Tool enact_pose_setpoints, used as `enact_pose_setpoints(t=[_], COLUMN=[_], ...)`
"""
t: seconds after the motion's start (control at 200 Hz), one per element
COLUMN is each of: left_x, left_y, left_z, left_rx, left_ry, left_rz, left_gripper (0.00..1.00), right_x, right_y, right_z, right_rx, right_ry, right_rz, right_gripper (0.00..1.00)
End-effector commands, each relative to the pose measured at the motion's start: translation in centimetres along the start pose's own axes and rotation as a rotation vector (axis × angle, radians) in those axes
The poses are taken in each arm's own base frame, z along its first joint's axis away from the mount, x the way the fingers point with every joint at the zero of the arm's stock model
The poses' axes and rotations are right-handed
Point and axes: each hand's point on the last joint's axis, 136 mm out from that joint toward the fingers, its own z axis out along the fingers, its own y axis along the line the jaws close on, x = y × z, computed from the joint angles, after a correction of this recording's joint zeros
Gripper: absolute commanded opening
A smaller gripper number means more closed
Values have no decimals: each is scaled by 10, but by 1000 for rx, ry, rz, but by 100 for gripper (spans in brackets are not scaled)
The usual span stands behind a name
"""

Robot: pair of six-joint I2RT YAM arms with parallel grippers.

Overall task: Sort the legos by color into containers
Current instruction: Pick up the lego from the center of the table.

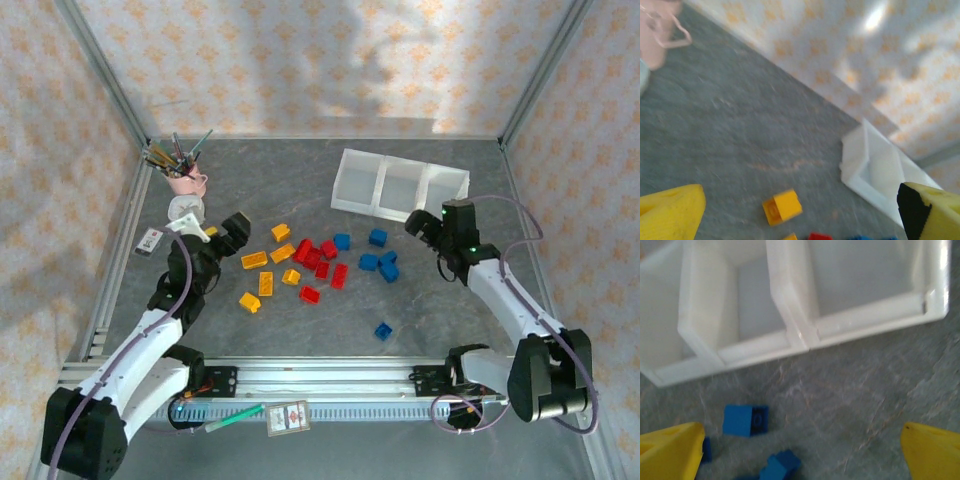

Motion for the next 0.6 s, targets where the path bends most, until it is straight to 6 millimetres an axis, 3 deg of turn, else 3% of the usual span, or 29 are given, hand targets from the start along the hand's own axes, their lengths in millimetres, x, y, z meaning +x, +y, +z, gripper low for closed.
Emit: enact_pose_setpoints(t=[0.0,0.22,0.435,0.596], left_x=[18,61,94,100], left_y=[-24,-60,-68,-70], left_z=[-2,5,13,17], left_rx=[51,102,116,114], left_ry=[99,233,304,315], left_rz=[-30,-1,-6,6], left_gripper=[99,99,99,99], right_x=[24,73,104,114], right_y=[8,18,21,30], right_z=[-3,14,29,37], right_rx=[4,17,6,-49], right_ry=[105,239,329,353], right_rz=[-63,-159,-248,-298], right_gripper=[100,100,92,84])
